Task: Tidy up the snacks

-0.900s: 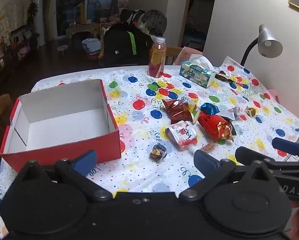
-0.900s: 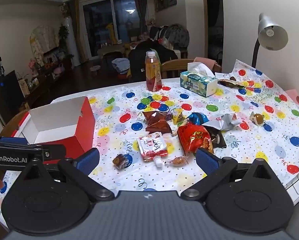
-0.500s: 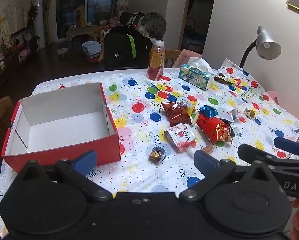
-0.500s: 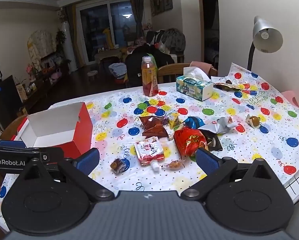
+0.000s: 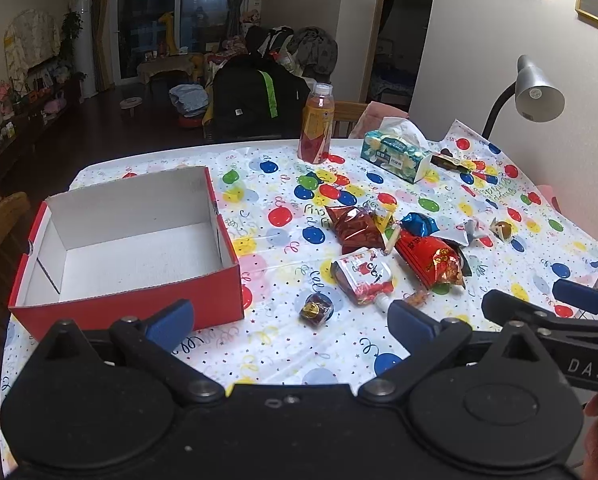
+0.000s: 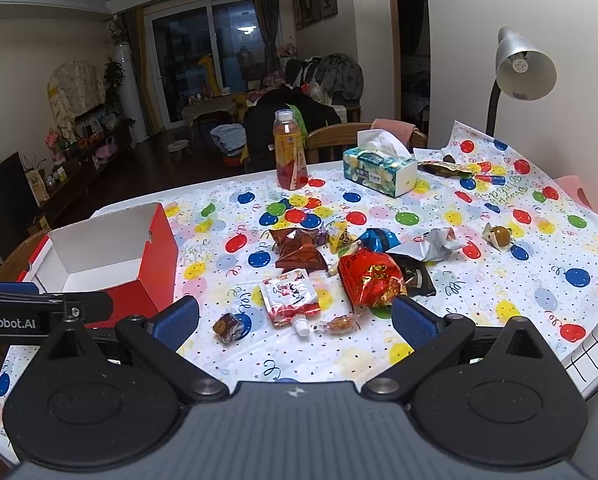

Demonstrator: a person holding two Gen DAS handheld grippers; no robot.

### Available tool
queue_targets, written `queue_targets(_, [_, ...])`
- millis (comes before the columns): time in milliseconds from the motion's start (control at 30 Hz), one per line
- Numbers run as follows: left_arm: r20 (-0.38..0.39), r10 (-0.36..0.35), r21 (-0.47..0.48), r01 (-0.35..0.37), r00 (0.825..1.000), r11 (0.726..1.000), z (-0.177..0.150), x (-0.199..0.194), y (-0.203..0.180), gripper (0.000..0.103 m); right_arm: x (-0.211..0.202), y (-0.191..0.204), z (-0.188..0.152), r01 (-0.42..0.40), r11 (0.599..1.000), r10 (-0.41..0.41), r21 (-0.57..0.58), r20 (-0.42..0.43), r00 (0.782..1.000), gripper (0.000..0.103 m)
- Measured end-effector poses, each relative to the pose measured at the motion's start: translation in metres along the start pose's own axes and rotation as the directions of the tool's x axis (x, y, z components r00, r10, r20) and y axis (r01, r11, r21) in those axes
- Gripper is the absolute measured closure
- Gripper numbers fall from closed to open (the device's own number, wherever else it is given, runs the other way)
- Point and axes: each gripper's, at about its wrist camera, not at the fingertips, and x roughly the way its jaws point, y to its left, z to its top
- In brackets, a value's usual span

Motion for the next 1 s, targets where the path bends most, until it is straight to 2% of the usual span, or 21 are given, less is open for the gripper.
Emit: queue_targets(1000, [0.057, -0.004, 0.0, 0.004, 0.998, 1.0, 0.006, -0.014, 0.002, 0.0, -0.01, -0.001, 0.006, -0.013, 1.0, 0.013, -0.014, 0.017, 1.0, 0.0])
